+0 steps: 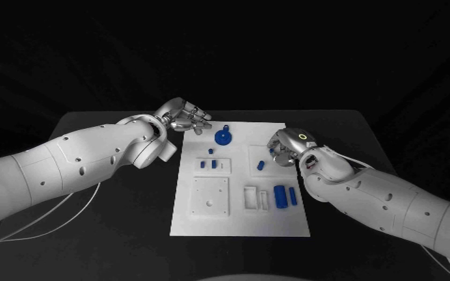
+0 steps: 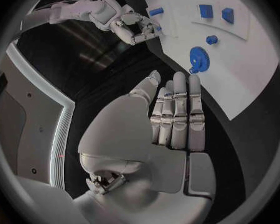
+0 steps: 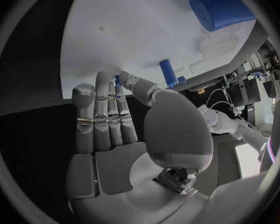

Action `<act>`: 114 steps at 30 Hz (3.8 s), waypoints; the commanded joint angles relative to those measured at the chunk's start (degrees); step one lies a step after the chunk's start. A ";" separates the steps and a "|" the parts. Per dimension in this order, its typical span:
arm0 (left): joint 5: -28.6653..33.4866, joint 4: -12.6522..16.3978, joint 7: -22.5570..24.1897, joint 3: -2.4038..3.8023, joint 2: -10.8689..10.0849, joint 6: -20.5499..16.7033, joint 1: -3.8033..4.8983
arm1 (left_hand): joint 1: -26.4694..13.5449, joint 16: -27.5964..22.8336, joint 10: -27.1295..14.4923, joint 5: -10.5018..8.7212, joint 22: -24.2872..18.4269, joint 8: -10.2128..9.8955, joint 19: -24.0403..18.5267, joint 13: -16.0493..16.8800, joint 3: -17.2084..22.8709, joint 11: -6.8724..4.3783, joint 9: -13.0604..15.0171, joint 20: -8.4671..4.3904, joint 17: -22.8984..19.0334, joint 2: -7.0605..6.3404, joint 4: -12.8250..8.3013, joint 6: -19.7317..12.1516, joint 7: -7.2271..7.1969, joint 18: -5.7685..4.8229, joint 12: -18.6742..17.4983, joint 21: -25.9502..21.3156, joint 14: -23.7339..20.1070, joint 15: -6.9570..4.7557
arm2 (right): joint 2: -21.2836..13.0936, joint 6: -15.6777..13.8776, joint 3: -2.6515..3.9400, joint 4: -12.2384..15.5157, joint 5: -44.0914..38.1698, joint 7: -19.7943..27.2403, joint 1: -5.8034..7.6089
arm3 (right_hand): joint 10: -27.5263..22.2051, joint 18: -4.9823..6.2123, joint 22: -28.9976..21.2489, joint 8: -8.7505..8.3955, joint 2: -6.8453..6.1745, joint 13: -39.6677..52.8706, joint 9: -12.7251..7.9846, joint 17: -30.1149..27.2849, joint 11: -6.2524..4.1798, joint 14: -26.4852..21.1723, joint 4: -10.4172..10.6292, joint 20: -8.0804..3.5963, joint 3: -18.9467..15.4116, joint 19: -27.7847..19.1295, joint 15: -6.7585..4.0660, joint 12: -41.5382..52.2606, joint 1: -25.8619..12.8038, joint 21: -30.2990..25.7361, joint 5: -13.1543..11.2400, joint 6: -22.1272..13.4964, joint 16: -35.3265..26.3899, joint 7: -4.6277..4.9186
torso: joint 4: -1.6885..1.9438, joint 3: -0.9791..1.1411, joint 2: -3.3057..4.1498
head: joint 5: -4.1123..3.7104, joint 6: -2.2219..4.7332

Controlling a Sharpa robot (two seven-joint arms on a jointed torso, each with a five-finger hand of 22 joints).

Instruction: Assemble the parts on the task board

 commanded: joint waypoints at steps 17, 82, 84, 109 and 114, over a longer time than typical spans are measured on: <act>0.60 -0.02 0.74 0.05 0.09 1.20 0.05 | -0.15 -0.24 -0.17 0.32 -0.13 -0.14 -0.25 -0.06 0.07 0.14 0.05 0.34 -0.09 0.10 0.34 0.18 0.45 -0.14 -0.27 0.01 -0.22 0.22 | 0.79 2.32 -0.28 -0.71 0.43 1.05 -0.23 | 3.61 -0.21 3.43 -0.04 3.28 0.07 0.24 0.37 -1.14 -0.12 -0.81 -0.53 -0.81 1.74 -0.69 -0.19 0.33 -0.27 -0.18 2.98 0.61 -0.66 | 0.00 0.01 0.01 | 0.15 -0.13; 0.61 -2.27 -0.44 0.03 2.14 2.33 0.07 | -0.38 -0.22 -0.54 0.10 -0.37 -0.14 -0.31 -0.06 -0.01 0.25 0.04 0.44 -0.04 0.51 0.81 0.02 0.48 -0.13 -0.27 -0.02 -0.36 0.31 | -3.34 1.17 3.79 17.16 2.27 0.66 0.83 | 7.29 -1.13 6.70 -0.06 6.33 0.14 0.80 1.13 -2.16 1.65 -1.45 -1.69 -0.36 3.69 -1.51 -0.20 2.26 0.91 -0.57 5.61 -0.83 -1.45 | 0.42 -0.29 -0.34 | 2.19 0.31; 0.58 -2.34 -0.43 0.03 2.31 2.29 0.07 | -0.37 -0.21 -0.54 0.10 -0.39 -0.14 -0.30 -0.06 -0.01 0.25 0.04 0.44 -0.04 0.52 0.83 0.02 0.48 -0.13 -0.27 -0.02 -0.35 0.31 | -2.75 1.50 3.76 17.63 2.44 0.96 0.63 | 7.25 -1.16 6.73 -0.07 6.33 0.14 0.80 1.16 -2.14 1.65 -1.45 -1.68 -0.49 3.72 -1.50 -0.20 2.24 0.97 -0.57 5.53 -0.87 -1.42 | 0.38 -0.31 -0.35 | 2.63 0.34; -0.42 -5.71 -0.24 0.05 4.65 6.07 0.10 | 0.24 -0.25 -0.66 0.66 -0.60 -0.17 -0.46 -0.06 0.08 0.33 0.02 0.44 -0.04 0.38 0.64 -0.44 0.68 -0.14 -0.29 0.02 -0.64 0.38 | 3.62 3.85 -1.26 16.92 0.11 3.02 -1.71 | 7.01 -1.17 6.81 -0.05 6.90 0.12 0.86 1.40 -2.06 1.81 -2.35 -1.67 -0.99 3.97 -1.48 -0.21 2.01 1.05 -0.59 5.25 -1.04 -1.32 | 0.44 -0.31 -0.28 | 7.60 -0.58; -0.57 -5.87 0.35 0.05 4.75 7.62 0.09 | 0.21 -0.30 -0.87 0.64 -0.38 -0.16 -0.72 -0.06 -0.01 0.42 0.03 0.51 -0.06 0.29 0.43 -0.59 0.69 -0.13 -0.28 0.03 -0.85 0.45 | 3.91 3.60 -1.81 16.75 -0.93 3.21 -2.36 | 7.07 -1.18 6.83 -0.04 6.87 0.13 0.90 1.43 -2.08 1.85 -2.49 -1.69 -0.93 4.00 -1.51 -0.19 1.95 1.13 -0.57 5.33 -1.05 -1.36 | 0.31 -0.26 -0.29 | 7.57 -0.64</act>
